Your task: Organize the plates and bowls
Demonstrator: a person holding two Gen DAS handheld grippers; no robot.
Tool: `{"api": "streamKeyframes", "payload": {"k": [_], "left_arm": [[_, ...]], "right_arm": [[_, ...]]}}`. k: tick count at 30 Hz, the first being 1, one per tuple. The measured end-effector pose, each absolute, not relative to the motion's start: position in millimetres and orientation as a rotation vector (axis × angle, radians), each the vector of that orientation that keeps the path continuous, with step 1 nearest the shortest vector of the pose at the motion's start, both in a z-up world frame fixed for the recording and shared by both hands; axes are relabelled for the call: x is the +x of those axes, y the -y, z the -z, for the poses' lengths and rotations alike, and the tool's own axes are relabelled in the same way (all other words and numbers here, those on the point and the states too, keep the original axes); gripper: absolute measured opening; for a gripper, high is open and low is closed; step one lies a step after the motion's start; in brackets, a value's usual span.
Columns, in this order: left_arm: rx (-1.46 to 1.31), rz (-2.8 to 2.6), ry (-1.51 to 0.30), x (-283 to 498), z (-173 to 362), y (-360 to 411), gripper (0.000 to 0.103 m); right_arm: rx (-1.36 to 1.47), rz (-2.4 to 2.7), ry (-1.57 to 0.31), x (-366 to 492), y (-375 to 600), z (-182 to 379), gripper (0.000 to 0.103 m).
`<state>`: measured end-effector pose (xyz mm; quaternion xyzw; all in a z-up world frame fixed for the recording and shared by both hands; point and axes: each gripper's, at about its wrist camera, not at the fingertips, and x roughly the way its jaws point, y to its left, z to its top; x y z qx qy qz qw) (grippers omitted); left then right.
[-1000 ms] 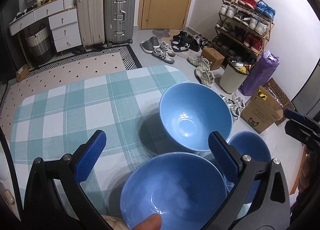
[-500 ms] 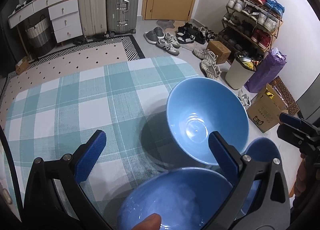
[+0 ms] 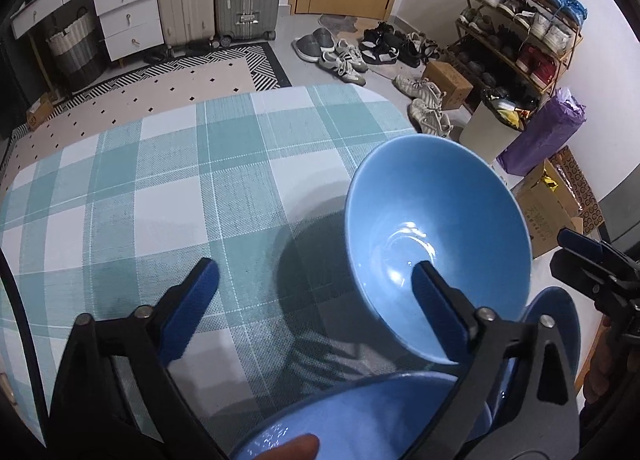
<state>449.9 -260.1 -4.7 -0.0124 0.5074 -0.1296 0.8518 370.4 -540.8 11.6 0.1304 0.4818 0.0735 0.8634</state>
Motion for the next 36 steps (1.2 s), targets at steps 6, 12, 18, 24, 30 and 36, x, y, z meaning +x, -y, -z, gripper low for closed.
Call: {"api": "streamKeyframes", "payload": {"k": [6, 12, 18, 24, 30, 36], "left_arm": [[-0.051, 0.299, -1.094, 462, 20, 265, 0.072], [-0.062, 0.339, -1.106, 461, 25, 271, 0.051], [-0.069, 0.353, -1.102, 461, 27, 274, 0.028], [-0.064, 0.374, -1.100, 457, 25, 282, 0.013], [-0.050, 0.372, -1.093, 454, 23, 285, 0.011], [-0.046, 0.371, -1.091, 452, 21, 285, 0.011]], "right_arm": [[0.278, -0.179, -1.037, 380, 538, 0, 0.070], [0.268, -0.171, -1.055, 386, 532, 6, 0.055], [0.260, -0.146, -1.062, 388, 530, 11, 0.033], [0.256, -0.117, -1.050, 386, 533, 10, 0.015], [0.252, -0.111, -1.047, 386, 532, 10, 0.013], [0.257, -0.113, -1.045, 385, 533, 11, 0.013]]}}
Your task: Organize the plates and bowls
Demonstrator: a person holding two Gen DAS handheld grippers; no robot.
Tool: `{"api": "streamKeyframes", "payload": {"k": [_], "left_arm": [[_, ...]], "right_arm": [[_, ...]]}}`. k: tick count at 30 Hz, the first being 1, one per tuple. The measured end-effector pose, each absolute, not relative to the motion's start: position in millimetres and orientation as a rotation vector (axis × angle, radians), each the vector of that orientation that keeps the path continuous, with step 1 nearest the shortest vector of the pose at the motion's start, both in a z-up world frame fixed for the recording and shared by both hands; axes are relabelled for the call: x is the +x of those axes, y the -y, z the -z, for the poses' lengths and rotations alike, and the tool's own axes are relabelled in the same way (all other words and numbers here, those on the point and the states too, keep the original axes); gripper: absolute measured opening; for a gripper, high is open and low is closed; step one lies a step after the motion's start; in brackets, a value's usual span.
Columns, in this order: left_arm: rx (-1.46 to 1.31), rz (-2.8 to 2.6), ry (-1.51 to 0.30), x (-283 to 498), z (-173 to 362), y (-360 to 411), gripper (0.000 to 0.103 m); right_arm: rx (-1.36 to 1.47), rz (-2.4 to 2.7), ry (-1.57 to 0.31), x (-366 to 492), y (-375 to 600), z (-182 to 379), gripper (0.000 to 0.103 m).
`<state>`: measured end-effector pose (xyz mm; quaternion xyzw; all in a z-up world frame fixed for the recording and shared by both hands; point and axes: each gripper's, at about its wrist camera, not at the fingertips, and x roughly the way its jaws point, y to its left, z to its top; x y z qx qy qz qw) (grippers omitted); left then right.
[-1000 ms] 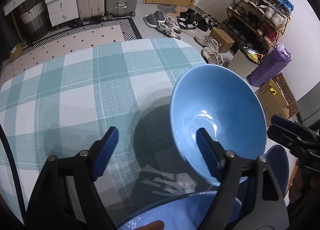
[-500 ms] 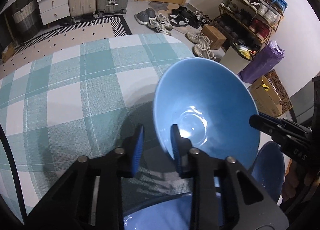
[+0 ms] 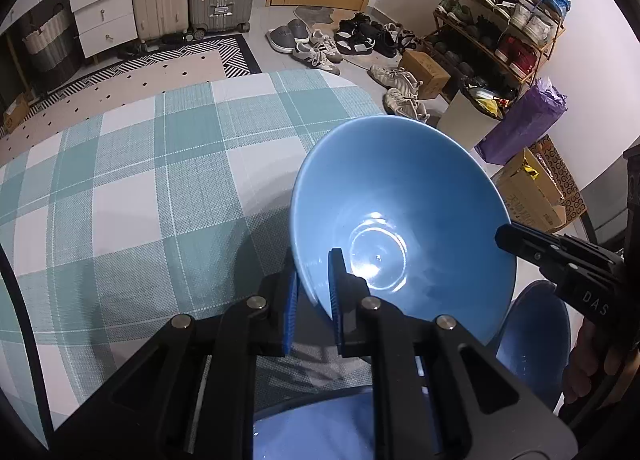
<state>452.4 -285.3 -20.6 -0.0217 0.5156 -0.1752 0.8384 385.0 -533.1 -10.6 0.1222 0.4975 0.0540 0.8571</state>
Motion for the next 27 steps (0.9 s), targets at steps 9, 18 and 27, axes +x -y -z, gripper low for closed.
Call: {"api": "streamKeyframes", "payload": {"k": [9, 18, 27], "left_arm": [[-0.034, 0.372, -1.051, 447, 7, 286, 0.011], [-0.033, 0.382, -0.998, 431, -22, 287, 0.011], [-0.037, 0.394, -0.942, 399, -66, 283, 0.011]], "right_arm": [[0.257, -0.107, -1.022, 383, 535, 3, 0.013], [0.250, -0.101, -0.967, 368, 536, -22, 0.013], [0.241, -0.105, -0.914, 342, 539, -55, 0.013]]}}
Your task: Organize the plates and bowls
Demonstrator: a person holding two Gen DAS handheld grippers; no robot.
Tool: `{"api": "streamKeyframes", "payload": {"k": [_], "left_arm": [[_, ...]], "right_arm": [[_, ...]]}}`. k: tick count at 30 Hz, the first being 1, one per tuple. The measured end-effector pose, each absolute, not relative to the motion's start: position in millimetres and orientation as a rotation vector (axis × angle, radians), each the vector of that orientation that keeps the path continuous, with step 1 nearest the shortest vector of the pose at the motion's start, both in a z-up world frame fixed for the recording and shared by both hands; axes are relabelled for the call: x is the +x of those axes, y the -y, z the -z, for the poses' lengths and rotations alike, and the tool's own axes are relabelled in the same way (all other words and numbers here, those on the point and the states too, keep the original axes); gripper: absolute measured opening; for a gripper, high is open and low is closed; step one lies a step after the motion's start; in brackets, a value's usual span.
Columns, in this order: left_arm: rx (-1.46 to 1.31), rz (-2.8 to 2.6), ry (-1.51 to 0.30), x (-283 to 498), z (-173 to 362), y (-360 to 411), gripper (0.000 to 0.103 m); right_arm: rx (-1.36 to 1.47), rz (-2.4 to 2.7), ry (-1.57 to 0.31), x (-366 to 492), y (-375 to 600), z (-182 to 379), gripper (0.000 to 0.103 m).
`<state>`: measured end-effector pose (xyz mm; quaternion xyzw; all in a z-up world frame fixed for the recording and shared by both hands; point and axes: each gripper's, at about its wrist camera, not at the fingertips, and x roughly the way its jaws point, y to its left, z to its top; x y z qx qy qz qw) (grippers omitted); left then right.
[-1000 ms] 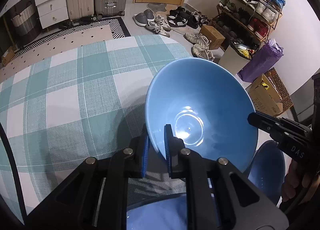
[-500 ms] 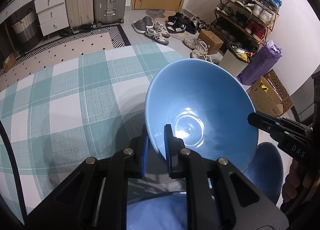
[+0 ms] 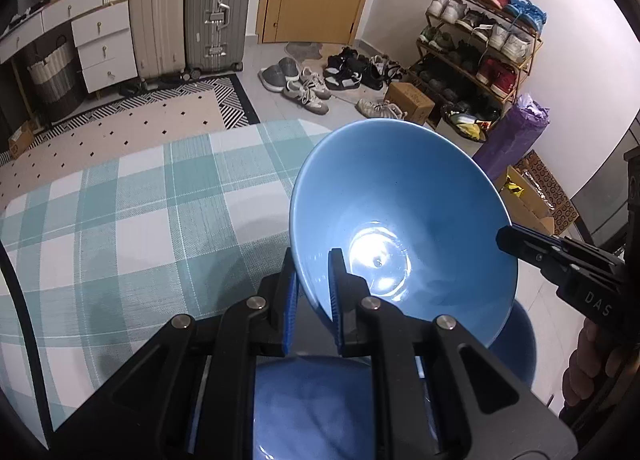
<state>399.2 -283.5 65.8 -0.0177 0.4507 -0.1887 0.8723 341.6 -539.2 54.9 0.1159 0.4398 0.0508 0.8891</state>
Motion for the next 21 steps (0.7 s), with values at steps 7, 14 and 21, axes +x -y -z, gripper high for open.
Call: {"api": "streamKeyframes", "payload": {"k": [7, 14, 21], "left_arm": [[-0.038, 0.397, -0.906, 369, -96, 279, 0.011], [-0.044, 0.396, -0.882, 337, -122, 269, 0.011], [-0.049, 0.387, -0.858, 305, -146, 253, 0.011]], "right_arm": [[0.230, -0.114, -0.880, 320, 535, -78, 0.013], [0.220, -0.130, -0.853, 298, 523, -100, 0.013], [0.209, -0.154, -0.833, 277, 507, -118, 0.013]]}}
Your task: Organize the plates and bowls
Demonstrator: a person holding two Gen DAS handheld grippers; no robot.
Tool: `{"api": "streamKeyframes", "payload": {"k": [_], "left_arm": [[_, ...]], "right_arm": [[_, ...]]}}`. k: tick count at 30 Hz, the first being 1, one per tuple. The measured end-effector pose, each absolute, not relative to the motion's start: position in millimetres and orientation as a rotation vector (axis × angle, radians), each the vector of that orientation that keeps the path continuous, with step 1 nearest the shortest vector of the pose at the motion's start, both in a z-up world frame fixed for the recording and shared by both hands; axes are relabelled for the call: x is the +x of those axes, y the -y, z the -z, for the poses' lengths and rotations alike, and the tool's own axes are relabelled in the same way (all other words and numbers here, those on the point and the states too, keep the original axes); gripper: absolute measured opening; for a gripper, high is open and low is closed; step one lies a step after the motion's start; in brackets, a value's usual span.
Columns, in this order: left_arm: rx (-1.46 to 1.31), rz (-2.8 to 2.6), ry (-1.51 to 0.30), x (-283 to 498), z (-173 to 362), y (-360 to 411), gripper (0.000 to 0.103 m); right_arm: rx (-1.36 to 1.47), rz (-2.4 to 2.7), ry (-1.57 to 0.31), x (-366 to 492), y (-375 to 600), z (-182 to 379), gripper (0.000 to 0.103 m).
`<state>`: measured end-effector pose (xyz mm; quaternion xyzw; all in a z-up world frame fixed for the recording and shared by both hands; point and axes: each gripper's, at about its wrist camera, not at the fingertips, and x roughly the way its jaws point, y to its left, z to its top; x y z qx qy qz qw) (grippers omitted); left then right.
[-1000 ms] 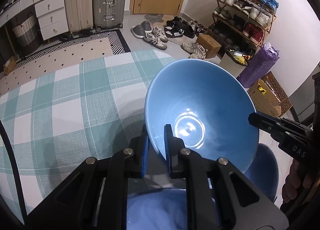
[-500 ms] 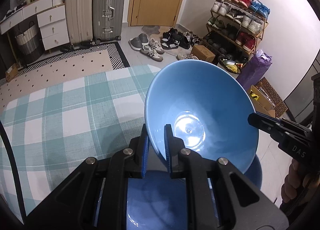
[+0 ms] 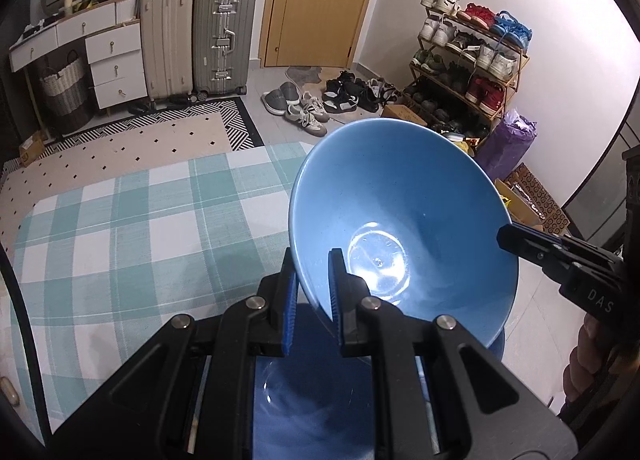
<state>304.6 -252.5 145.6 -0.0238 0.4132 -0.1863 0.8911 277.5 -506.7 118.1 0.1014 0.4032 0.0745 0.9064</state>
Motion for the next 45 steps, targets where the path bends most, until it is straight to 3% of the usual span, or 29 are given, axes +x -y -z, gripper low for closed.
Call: {"api": "streamKeyframes", "payload": {"k": [22, 45], "left_arm": [[-0.074, 0.356, -0.838, 210, -175, 203, 0.011], [-0.089, 0.316, -0.882, 188, -130, 167, 0.011]], "right_arm": [[0.188, -0.206, -0.804, 222, 455, -134, 0.013], [0.157, -0.249, -0.848, 201, 417, -107, 0.014]]}}
